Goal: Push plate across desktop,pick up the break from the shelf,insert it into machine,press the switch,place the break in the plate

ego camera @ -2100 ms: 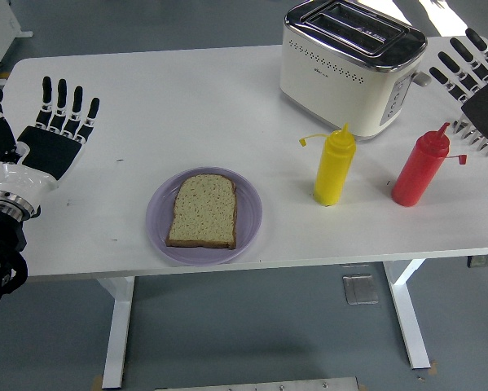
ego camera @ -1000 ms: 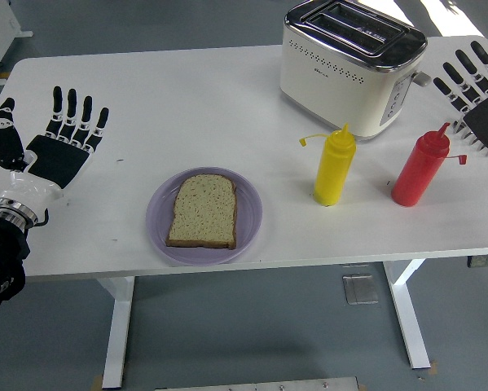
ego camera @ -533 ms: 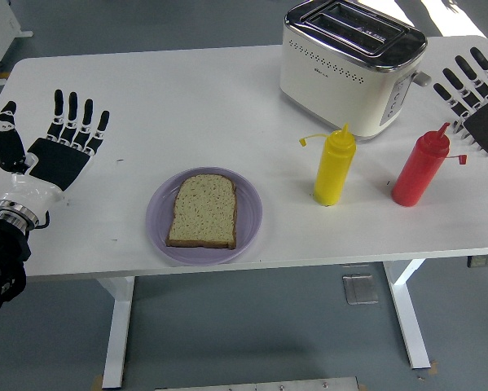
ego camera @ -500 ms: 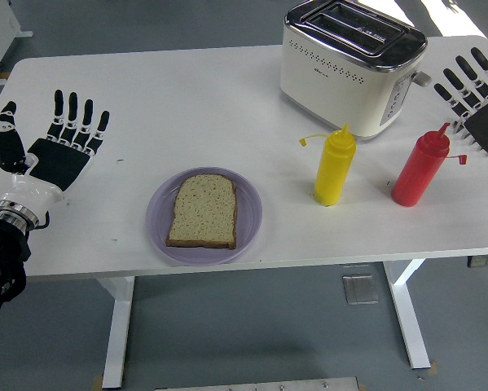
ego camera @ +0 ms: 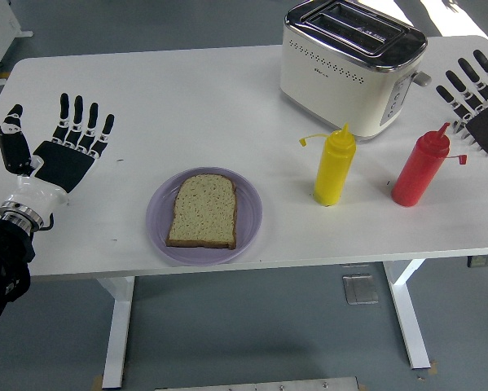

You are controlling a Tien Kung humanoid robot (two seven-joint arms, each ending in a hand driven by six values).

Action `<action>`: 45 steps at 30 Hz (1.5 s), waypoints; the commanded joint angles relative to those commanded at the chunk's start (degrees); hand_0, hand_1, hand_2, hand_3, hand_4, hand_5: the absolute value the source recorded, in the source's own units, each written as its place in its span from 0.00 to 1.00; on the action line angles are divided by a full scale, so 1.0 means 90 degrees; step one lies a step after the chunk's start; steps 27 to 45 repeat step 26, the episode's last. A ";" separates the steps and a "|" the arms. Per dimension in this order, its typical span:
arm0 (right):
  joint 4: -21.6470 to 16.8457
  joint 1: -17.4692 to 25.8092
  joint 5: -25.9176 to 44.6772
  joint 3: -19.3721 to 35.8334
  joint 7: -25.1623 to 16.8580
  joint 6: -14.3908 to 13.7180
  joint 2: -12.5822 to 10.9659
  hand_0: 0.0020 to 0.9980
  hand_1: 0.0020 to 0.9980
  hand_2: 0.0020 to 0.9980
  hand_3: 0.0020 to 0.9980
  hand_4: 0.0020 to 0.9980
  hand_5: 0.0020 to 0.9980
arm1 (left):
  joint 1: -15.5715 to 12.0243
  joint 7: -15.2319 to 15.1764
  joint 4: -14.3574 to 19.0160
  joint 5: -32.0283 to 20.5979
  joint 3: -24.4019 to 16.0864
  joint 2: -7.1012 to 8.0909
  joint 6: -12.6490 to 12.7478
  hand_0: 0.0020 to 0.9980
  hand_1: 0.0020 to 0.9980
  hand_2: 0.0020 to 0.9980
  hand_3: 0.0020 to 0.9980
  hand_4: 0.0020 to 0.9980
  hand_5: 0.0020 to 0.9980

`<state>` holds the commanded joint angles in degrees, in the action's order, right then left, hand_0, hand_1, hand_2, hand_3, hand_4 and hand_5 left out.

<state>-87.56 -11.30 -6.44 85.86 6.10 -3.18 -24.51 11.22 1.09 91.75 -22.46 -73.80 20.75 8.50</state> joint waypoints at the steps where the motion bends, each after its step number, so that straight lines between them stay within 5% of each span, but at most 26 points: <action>1: 0.0000 -0.0001 0.0000 -0.0002 0.0000 -0.0001 -0.0001 0.80 0.73 0.72 0.69 0.74 0.55 | 0.0003 0.0001 -0.0002 0.0001 0.0003 0.0001 0.0000 0.77 0.69 0.63 0.64 0.75 1.00; 45: 0.0014 -0.0040 -0.0003 0.0059 -0.0025 -0.0043 0.0015 0.80 0.73 0.71 0.69 0.73 0.54 | 0.0104 -0.0005 -0.0024 -0.0048 -0.0004 0.0016 -0.0031 0.77 0.68 0.63 0.64 0.76 1.00</action>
